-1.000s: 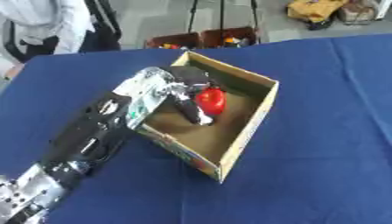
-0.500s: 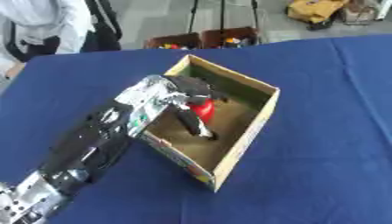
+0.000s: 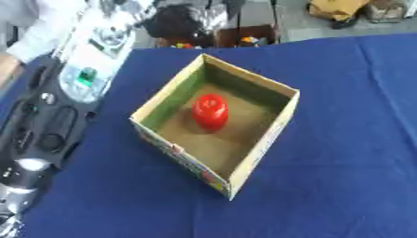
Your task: Pick up objects on the table and place them in the box.
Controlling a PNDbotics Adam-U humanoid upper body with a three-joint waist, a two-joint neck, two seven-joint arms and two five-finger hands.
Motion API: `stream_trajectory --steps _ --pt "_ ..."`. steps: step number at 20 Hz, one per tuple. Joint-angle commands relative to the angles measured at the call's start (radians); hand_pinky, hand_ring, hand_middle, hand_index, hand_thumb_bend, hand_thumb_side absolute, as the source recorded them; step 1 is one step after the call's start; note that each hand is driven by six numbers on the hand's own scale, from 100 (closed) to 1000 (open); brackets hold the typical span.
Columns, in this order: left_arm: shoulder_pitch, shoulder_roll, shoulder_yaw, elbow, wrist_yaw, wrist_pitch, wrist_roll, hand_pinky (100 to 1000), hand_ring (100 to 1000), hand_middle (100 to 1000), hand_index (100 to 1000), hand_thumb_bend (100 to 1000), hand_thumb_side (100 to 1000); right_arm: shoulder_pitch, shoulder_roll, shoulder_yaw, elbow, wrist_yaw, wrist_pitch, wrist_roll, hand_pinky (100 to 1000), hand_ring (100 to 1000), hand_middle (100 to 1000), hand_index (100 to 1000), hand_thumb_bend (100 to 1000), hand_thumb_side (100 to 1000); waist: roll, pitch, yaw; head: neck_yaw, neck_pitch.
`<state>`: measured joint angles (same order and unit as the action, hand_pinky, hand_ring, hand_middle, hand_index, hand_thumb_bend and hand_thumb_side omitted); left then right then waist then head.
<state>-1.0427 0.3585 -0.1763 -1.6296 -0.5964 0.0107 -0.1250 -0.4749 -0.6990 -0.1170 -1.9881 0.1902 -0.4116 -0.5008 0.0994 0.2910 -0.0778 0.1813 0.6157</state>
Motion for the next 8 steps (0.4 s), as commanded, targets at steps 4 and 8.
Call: stream_trajectory --steps 4,8 --pt "0.042 0.092 0.112 -0.205 0.377 0.076 0.299 654 779 771 935 379 974 -0.008 -0.035 -0.023 -0.012 0.001 -0.005 -0.019 751 749 738 807 100 1000 -0.012 -0.010 0.019 -0.039 0.025" --pt "0.121 0.140 0.183 -0.327 0.517 0.058 0.470 682 795 775 935 450 984 -0.005 -0.039 -0.034 -0.012 0.006 -0.008 -0.040 750 749 738 807 100 1000 -0.025 -0.007 0.039 -0.049 0.032"
